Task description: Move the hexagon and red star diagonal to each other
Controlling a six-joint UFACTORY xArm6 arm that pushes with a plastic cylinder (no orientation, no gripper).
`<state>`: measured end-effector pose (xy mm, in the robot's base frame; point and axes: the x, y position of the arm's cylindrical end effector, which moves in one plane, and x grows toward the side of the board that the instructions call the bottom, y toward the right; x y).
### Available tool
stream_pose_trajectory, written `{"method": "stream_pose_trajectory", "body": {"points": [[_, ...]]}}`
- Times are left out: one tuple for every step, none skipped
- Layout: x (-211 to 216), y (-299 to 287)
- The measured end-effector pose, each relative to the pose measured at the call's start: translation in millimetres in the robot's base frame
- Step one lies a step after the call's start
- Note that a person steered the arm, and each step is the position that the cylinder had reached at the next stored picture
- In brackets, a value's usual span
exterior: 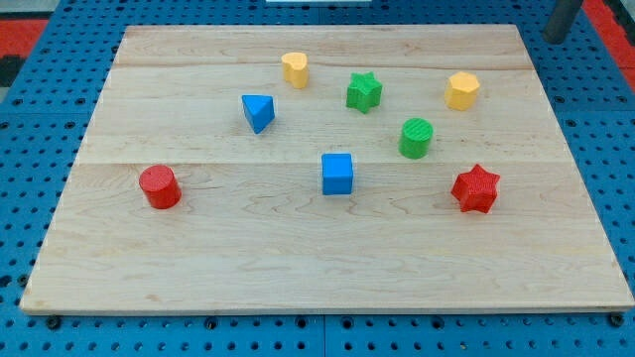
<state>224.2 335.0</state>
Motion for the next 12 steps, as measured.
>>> {"method": "stream_pose_trajectory", "body": {"points": [[18.9, -28.1], [34.3, -49.9], [72.5, -49.0], [113.5, -70.2], [113.5, -68.3], [113.5, -68.3], [113.5, -72.8], [113.5, -107.1], [113.4, -159.9], [141.3, -169.8], [189.1, -169.8], [229.3, -175.5]]}}
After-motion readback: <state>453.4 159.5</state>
